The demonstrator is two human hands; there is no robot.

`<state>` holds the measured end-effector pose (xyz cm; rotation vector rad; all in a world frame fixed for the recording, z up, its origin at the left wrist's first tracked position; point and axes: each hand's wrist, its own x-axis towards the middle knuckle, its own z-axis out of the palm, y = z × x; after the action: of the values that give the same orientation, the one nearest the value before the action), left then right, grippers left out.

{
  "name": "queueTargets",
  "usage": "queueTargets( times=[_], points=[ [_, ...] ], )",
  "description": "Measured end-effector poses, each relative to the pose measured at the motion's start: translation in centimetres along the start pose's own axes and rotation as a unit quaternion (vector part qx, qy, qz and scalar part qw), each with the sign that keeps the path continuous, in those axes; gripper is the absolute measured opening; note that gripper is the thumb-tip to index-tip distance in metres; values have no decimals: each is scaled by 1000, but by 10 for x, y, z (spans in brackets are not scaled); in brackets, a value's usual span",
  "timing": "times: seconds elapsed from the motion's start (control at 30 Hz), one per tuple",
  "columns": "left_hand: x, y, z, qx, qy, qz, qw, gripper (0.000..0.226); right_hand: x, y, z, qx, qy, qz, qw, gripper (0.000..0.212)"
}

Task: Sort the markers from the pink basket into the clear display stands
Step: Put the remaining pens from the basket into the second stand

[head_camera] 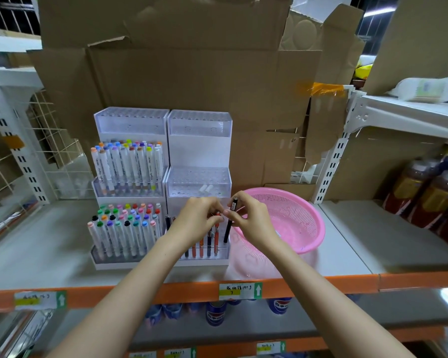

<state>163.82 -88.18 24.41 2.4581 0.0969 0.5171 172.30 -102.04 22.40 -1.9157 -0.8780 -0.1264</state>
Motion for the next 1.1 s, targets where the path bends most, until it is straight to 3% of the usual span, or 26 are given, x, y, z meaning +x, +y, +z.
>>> queueTargets(
  times=[0.77, 1.1],
  points=[
    [1, -5, -7, 117, -52, -14, 992, 25, -1, 0, -1, -6, -8, -4, 1000, 15],
    [1, -11, -6, 81, -71, -10, 994, 16, -3, 1, -3, 4, -10, 0, 1000, 15]
  ],
)
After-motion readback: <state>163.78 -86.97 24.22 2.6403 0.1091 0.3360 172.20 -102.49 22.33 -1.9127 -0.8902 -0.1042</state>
